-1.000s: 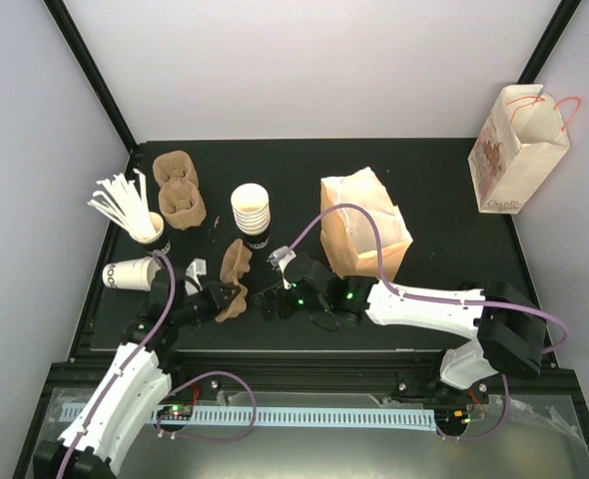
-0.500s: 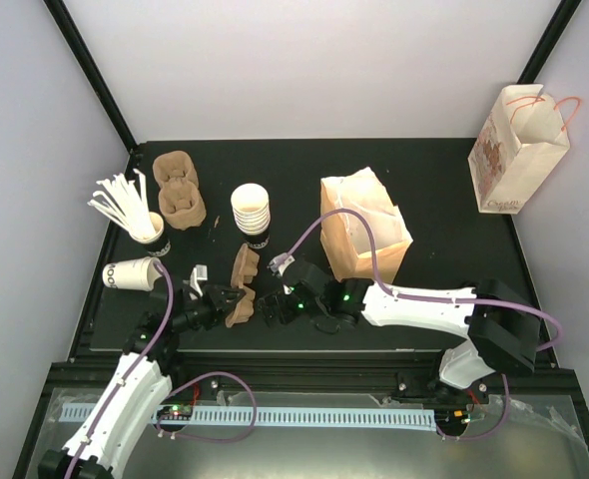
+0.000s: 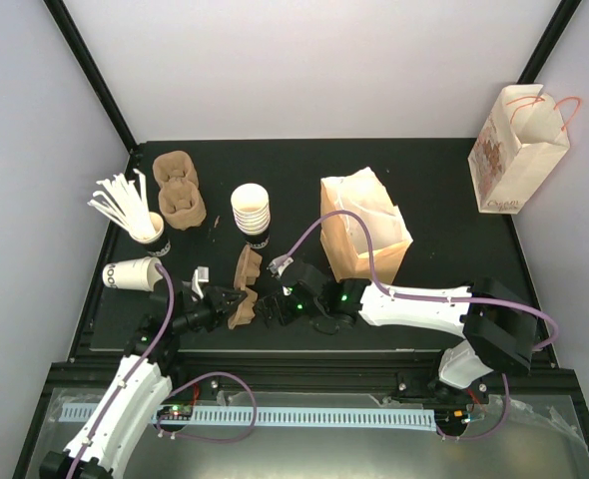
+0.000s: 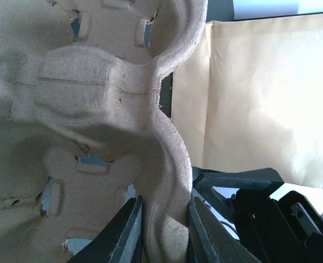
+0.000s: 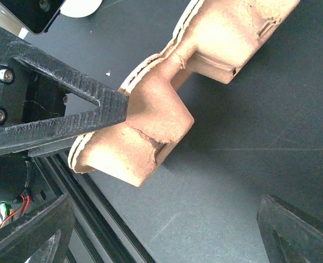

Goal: Pack the takeout coffee

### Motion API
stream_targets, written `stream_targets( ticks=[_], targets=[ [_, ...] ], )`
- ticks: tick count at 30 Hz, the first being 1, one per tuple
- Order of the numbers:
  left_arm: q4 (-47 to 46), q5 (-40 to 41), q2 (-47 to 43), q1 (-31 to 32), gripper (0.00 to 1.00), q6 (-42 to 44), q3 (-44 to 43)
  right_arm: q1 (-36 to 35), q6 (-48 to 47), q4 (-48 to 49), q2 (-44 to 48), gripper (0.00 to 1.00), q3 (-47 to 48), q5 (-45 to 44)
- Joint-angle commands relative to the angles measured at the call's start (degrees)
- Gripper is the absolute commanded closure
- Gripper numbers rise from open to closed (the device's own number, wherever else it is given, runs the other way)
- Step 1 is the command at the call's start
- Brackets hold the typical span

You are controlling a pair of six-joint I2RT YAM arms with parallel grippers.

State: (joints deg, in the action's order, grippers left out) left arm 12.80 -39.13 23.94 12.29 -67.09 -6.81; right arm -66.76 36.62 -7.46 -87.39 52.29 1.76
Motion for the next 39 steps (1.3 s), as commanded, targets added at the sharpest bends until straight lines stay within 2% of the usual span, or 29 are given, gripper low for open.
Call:
stream_targets(
  ticks=[1, 16, 26, 34, 39],
  targets=[
    [-1.5, -1.7, -1.2, 0.2, 0.78, -1.3, 0.8, 0.0, 1.4, 0.8, -0.7, 0.06, 0.4, 1.1],
    [-1.8, -2.1, -1.7, 0.2, 0.77, -1.4, 1.4, 0.0, 2.9, 0.5, -0.8, 0.07, 1.3, 0.7],
    [-2.2, -2.2, -1.5, 0.2, 0.78, -1.7, 1.7, 0.0, 4.2, 1.6, -4.1, 0.21, 4.6, 4.1],
    [-4.7, -3.1, -1.2, 0.2, 0.77, -3.6, 2.6, -0.3, 4.3, 3.5, -7.0, 0.2, 4.6, 6.5],
    [-5.7, -3.4, -1.1, 0.2, 0.77, -4.3, 3.1, -0.3, 4.3, 4.7, -8.9, 0.15, 5.2, 6.7]
  ],
)
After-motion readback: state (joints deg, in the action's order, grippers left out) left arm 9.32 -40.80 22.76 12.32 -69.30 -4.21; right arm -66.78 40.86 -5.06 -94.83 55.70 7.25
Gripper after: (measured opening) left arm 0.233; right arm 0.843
